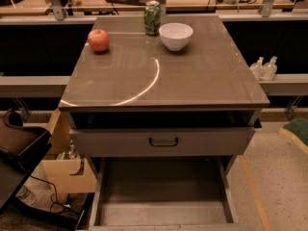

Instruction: Place sponge into middle drawer

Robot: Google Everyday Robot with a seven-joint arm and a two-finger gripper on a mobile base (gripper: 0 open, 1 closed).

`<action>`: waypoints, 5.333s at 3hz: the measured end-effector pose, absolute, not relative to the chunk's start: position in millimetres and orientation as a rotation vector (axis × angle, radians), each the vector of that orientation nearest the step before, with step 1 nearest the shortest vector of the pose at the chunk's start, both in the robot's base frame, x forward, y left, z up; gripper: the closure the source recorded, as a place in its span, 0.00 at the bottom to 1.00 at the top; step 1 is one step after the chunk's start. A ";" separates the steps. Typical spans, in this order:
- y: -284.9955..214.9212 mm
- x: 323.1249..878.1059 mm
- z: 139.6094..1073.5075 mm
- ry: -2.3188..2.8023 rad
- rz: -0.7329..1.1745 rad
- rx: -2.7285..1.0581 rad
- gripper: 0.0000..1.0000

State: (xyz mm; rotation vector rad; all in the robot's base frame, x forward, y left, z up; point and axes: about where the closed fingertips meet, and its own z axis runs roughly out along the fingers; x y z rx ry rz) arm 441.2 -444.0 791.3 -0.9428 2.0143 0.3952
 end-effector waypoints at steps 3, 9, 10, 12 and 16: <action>-405.0 362.1 627.5 1.984 0.471 -1.074 1.00; -279.3 428.5 532.3 1.957 0.560 -1.368 1.00; -250.7 453.5 519.3 1.928 0.576 -1.407 1.00; -191.3 480.3 475.9 1.902 0.660 -1.446 1.00; -87.5 490.4 406.5 1.989 0.677 -1.487 0.75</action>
Offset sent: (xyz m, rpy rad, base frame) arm -0.1123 0.0245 -0.1905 -0.0040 0.0120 0.1201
